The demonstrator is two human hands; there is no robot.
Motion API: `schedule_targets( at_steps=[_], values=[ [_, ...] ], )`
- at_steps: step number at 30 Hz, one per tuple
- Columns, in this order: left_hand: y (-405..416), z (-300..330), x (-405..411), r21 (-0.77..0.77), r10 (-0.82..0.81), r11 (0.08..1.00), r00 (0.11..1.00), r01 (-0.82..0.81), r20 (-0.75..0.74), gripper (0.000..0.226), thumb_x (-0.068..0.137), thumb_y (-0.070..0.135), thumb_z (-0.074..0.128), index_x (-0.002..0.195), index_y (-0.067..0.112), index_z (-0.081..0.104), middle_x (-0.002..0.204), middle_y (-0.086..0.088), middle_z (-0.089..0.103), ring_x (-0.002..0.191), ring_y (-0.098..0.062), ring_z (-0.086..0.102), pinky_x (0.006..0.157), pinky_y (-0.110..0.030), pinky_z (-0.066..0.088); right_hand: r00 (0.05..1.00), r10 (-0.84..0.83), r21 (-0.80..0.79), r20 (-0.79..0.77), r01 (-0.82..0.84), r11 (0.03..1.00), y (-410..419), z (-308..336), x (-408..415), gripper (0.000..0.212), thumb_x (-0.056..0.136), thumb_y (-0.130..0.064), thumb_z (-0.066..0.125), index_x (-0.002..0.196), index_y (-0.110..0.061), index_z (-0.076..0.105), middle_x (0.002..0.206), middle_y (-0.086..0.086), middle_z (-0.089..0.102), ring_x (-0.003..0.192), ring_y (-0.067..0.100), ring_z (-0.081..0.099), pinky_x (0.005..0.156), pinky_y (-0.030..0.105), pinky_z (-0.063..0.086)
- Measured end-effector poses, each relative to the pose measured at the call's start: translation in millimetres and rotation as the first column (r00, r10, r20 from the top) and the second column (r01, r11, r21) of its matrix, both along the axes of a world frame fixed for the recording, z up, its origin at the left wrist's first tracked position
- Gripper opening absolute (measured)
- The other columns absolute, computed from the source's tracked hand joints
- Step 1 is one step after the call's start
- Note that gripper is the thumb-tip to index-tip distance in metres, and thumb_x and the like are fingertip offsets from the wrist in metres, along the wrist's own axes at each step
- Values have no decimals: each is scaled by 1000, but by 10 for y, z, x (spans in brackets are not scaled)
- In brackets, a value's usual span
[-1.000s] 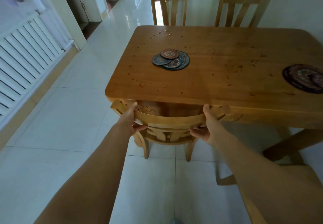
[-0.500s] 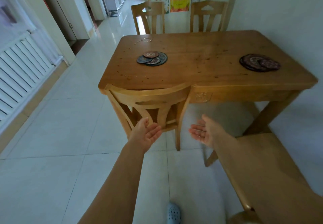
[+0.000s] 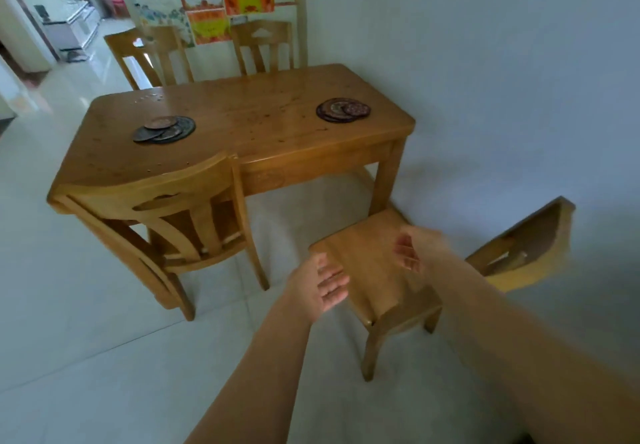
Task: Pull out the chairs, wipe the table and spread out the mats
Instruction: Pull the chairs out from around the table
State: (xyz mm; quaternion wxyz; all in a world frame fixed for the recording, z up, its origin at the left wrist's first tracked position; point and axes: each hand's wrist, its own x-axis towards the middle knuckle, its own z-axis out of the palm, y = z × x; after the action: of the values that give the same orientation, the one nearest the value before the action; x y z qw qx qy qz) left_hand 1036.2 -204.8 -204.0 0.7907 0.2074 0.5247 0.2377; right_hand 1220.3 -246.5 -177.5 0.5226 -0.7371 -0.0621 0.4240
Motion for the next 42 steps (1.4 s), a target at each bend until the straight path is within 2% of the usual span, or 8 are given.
schedule_targets(
  at_steps=[10, 14, 19, 22, 27, 31, 37, 42],
  values=[
    [-1078, 44, 1590, -325, -88, 943, 996, 74, -27, 73, 91, 54, 58, 148, 14, 35, 149, -16, 41, 134, -41, 42, 110, -59, 34, 874, -297, 1, 386, 321, 947, -1030, 98, 1411, 22, 90, -11, 55, 111, -11, 61, 92, 6, 59, 81, 22, 57, 82, 35, 52],
    [-1261, -29, 1961, -412, 97, 910, 990, -46, 103, 88, 89, 68, 48, 150, 6, 30, 150, -18, 40, 138, -40, 37, 110, -60, 32, 951, -250, -129, 184, 276, 953, -1216, 27, 1706, 13, 95, -12, 51, 102, -1, 49, 75, 7, 45, 71, 24, 49, 63, 31, 45],
    [-1277, 20, 2065, -345, 204, 924, 976, -166, 77, 84, 88, 67, 51, 147, 9, 34, 146, -17, 45, 133, -40, 44, 107, -61, 33, 968, -232, -78, -96, 225, 971, -1170, -80, 1750, 25, 98, -14, 49, 122, -5, 49, 112, 13, 52, 104, 30, 54, 94, 44, 51],
    [-1220, -27, 1971, -257, 245, 939, 969, -230, 29, 78, 89, 58, 59, 146, 11, 34, 141, -20, 48, 126, -43, 48, 101, -62, 39, 967, -218, -101, -130, 206, 973, -1113, -141, 1737, 33, 99, -16, 50, 131, -7, 48, 124, 14, 55, 113, 32, 55, 91, 46, 54],
    [-943, -75, 1705, -122, 350, 926, 934, -357, -72, 64, 89, 48, 65, 139, 15, 44, 123, -14, 55, 103, -36, 55, 78, -54, 50, 973, -55, -158, -225, 20, 987, -1085, -235, 1589, 32, 99, -24, 53, 117, 2, 55, 101, 21, 67, 80, 33, 68, 42, 35, 56],
    [-814, -64, 1622, -54, 415, 904, 901, -424, -127, 56, 87, 41, 69, 134, 19, 49, 120, -10, 56, 103, -33, 55, 76, -51, 50, 956, 190, -171, -221, -230, 958, -1097, -333, 1650, 49, 95, -45, 55, 112, 1, 61, 95, 20, 70, 82, 35, 70, 62, 40, 58],
    [-672, -87, 1666, -112, 379, 908, 907, -403, -185, 69, 85, 36, 74, 141, 17, 39, 133, -14, 47, 127, -43, 45, 92, -63, 48, 967, 95, -67, -238, -114, 991, -889, -384, 2018, 52, 90, -47, 63, 122, -7, 54, 113, 17, 62, 92, 36, 66, 64, 46, 59],
    [-550, -195, 1591, -173, 302, 923, 925, -344, -231, 56, 83, 19, 73, 131, 8, 46, 130, -18, 49, 116, -41, 52, 73, -58, 55, 959, 90, -139, -270, -131, 982, -674, -478, 2049, 44, 89, -32, 69, 119, -11, 47, 114, 16, 56, 97, 38, 61, 55, 49, 56]
  ],
)
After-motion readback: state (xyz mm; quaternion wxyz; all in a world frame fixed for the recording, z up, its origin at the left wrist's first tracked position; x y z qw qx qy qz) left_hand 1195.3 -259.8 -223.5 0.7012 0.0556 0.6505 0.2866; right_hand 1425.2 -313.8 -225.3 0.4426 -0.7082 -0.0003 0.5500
